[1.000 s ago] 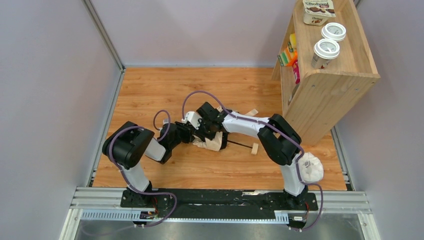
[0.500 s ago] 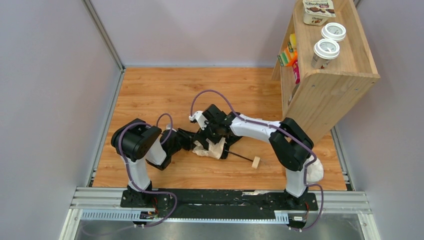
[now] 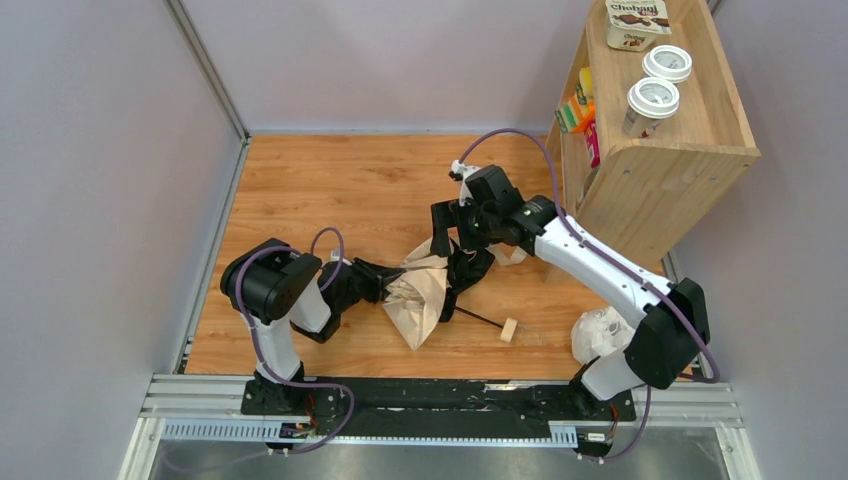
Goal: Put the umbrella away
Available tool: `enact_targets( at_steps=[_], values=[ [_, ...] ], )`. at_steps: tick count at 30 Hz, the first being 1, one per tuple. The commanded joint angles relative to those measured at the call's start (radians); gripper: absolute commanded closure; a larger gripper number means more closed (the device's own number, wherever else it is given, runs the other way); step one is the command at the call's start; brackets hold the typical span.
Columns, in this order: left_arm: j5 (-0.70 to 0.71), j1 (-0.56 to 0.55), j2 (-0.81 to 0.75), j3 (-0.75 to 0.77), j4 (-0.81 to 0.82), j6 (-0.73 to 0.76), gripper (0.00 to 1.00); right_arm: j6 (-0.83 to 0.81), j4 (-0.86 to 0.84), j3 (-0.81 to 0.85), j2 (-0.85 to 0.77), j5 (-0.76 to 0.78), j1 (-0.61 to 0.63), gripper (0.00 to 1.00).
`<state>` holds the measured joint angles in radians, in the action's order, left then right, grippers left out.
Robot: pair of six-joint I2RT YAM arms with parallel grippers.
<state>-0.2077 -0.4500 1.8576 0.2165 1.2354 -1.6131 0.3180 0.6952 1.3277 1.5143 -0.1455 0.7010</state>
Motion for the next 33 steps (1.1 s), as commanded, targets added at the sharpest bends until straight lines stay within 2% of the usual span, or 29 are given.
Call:
enact_targets(
  at_steps=[1, 4, 5, 11, 19, 21, 23, 24, 25, 27, 30, 33],
  values=[
    [0.045, 0.004, 0.015, -0.037, 0.091, 0.101, 1.0, 0.16, 0.026, -0.044, -0.074, 0.133, 0.002, 0.0],
    [0.039, 0.005, 0.005, -0.04, 0.098, 0.104, 1.0, 0.399, 0.053, -0.08, -0.071, 0.245, -0.092, 0.01],
    [0.037, 0.004, 0.003, -0.039, 0.101, 0.104, 1.0, 0.476, 0.044, -0.093, -0.065, 0.26, -0.106, 0.06],
    [0.036, 0.001, -0.021, -0.035, 0.092, 0.108, 1.0, 0.651, -0.02, -0.102, 0.023, 0.414, -0.094, 0.09],
    [0.027, 0.0, -0.038, -0.045, 0.101, 0.108, 1.0, 0.771, -0.146, -0.099, 0.147, 0.435, -0.098, 0.13],
    [0.025, 0.0, -0.043, -0.043, 0.101, 0.11, 1.0, 0.751, -0.187, -0.093, 0.181, 0.466, -0.1, 0.29],
    [0.024, 0.001, -0.051, -0.048, 0.101, 0.116, 1.0, 0.693, -0.267, -0.071, 0.21, 0.445, -0.113, 0.65],
    [0.022, 0.0, -0.052, -0.049, 0.098, 0.119, 1.0, 0.605, -0.337, -0.065, 0.213, 0.452, -0.11, 0.82],
    [0.021, 0.0, -0.055, -0.051, 0.098, 0.122, 1.0, 0.523, -0.399, -0.055, 0.221, 0.445, -0.109, 0.91],
    [0.018, 0.0, -0.057, -0.06, 0.102, 0.124, 1.0, 0.338, -0.483, 0.028, 0.263, 0.374, -0.11, 1.0],
    [0.021, -0.003, -0.061, -0.066, 0.107, 0.137, 1.0, 0.135, -0.499, 0.145, 0.325, 0.249, -0.107, 1.0],
    [0.028, -0.006, -0.083, -0.069, 0.107, 0.147, 1.0, 0.052, -0.572, 0.128, 0.29, 0.167, -0.095, 1.0]
  ],
)
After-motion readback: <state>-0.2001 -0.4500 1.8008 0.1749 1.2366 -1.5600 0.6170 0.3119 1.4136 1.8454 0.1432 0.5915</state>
